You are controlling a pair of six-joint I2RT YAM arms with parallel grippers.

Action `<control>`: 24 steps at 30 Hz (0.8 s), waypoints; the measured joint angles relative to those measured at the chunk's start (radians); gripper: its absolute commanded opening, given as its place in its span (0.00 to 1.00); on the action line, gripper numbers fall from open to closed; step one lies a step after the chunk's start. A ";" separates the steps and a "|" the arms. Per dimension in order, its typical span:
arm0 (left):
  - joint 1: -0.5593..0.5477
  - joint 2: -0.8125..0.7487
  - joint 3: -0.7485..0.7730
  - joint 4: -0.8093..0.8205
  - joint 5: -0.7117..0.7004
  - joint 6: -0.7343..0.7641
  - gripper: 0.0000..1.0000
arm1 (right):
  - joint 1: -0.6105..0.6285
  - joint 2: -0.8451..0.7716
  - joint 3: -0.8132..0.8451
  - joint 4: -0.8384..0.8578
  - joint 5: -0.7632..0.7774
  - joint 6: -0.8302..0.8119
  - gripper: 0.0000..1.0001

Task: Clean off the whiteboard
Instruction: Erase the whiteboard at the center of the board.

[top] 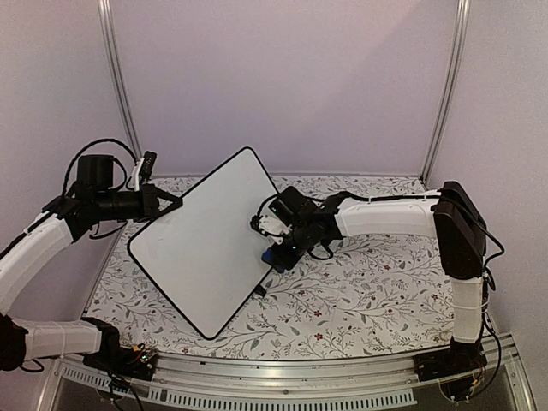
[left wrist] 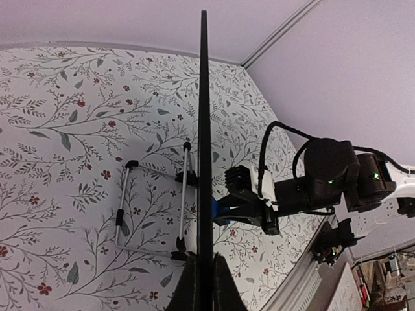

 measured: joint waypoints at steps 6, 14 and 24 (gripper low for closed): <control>0.000 0.000 0.000 0.000 -0.005 0.000 0.00 | -0.002 0.000 0.044 0.007 0.046 -0.006 0.09; 0.000 0.000 0.000 0.000 -0.008 0.000 0.00 | -0.027 -0.001 0.059 0.026 0.060 0.000 0.09; 0.000 -0.016 0.000 -0.005 -0.008 -0.005 0.00 | -0.048 -0.001 0.059 0.050 0.060 0.017 0.09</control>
